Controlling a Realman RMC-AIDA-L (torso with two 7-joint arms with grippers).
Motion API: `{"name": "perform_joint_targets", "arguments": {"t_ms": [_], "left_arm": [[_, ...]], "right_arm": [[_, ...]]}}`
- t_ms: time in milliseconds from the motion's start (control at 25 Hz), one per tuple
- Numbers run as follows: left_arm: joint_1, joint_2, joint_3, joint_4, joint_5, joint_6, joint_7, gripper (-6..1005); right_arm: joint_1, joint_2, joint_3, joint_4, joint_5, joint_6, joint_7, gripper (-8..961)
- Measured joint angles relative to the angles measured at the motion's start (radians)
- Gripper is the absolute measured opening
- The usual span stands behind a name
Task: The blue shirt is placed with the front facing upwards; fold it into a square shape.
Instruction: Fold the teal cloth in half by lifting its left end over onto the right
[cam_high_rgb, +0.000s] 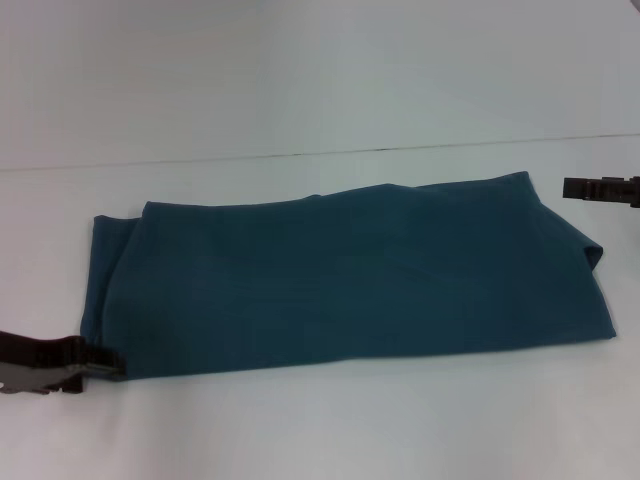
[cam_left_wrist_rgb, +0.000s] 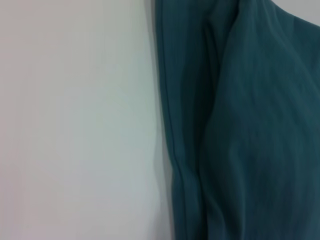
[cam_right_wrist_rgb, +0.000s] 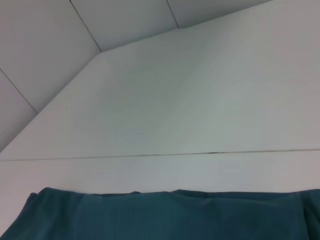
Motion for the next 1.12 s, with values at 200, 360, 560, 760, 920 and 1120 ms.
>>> {"name": "perform_joint_targets", "arguments": {"t_ms": [200, 360, 560, 760, 920, 1120], "left_arm": [[-0.008, 0.001, 0.017, 0.000, 0.001, -0.006, -0.003, 662], [-0.015, 0.001, 0.026, -0.004, 0.001, -0.013, -0.005, 662], [-0.031, 0.000, 0.026, -0.017, 0.001, -0.028, -0.006, 662], [-0.048, -0.001, 0.026, -0.025, 0.001, -0.041, -0.006, 663], [-0.057, -0.003, 0.026, -0.025, 0.000, -0.044, -0.006, 663], [-0.060, -0.003, 0.026, -0.025, -0.001, -0.045, -0.002, 662]], "right_arm": [[-0.001, 0.000, 0.001, 0.000, 0.000, 0.000, 0.000, 916], [-0.002, 0.000, 0.002, 0.000, 0.000, 0.000, 0.001, 916], [-0.001, 0.000, 0.005, 0.000, 0.000, 0.000, 0.002, 916], [-0.001, 0.000, 0.005, 0.000, 0.000, 0.000, 0.001, 916], [-0.001, 0.000, 0.005, 0.000, 0.000, 0.000, -0.001, 917], [-0.001, 0.000, 0.005, 0.000, 0.000, 0.002, -0.002, 917]]}}
